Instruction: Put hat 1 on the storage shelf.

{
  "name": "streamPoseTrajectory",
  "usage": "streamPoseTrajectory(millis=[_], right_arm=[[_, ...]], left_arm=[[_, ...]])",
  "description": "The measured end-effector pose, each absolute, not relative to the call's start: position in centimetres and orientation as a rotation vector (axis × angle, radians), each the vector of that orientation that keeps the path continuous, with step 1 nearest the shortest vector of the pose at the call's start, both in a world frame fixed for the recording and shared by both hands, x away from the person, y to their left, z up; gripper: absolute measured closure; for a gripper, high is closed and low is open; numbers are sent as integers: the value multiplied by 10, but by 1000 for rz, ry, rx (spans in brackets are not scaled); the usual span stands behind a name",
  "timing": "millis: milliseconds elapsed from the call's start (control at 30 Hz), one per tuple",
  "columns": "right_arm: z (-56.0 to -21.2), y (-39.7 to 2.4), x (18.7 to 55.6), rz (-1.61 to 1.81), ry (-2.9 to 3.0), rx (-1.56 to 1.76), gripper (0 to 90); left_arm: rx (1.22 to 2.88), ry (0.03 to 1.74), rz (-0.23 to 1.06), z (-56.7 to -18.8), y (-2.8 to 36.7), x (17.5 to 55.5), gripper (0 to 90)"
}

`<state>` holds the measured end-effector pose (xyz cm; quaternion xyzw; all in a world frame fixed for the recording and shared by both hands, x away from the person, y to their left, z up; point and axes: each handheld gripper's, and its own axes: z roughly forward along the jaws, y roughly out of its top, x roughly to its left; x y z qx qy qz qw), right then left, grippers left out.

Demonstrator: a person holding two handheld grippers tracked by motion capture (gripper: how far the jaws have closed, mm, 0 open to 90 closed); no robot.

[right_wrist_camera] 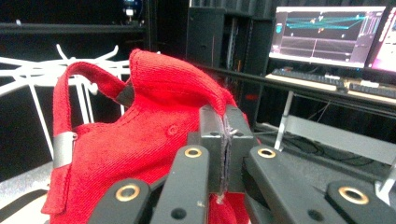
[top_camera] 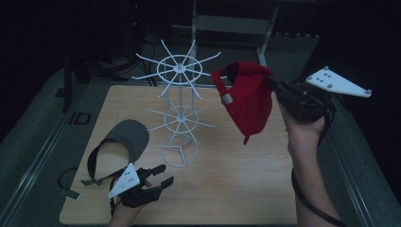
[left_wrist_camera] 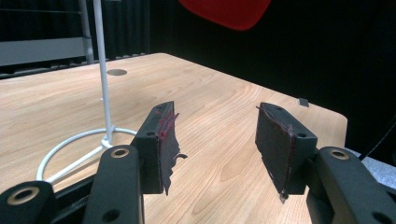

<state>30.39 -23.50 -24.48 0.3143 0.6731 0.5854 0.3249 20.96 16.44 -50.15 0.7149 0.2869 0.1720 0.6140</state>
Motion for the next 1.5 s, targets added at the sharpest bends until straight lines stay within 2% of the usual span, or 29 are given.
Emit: streamPoseTrajectory(millis=[933, 1200, 1233, 1500], right_arm=[[-303, -232, 289, 1580, 1931, 751, 869], [-303, -237, 283, 1627, 1928, 719, 738], [-300, -241, 281, 1652, 1918, 711, 662], [-297, -258, 274, 1630, 1907, 715, 444]], left_arm=[[1650, 669, 404, -506, 167, 209, 485], [1651, 679, 387, -505, 171, 206, 487], [1658, 682, 387, -506, 171, 206, 487], [1664, 695, 393, -507, 173, 206, 487]])
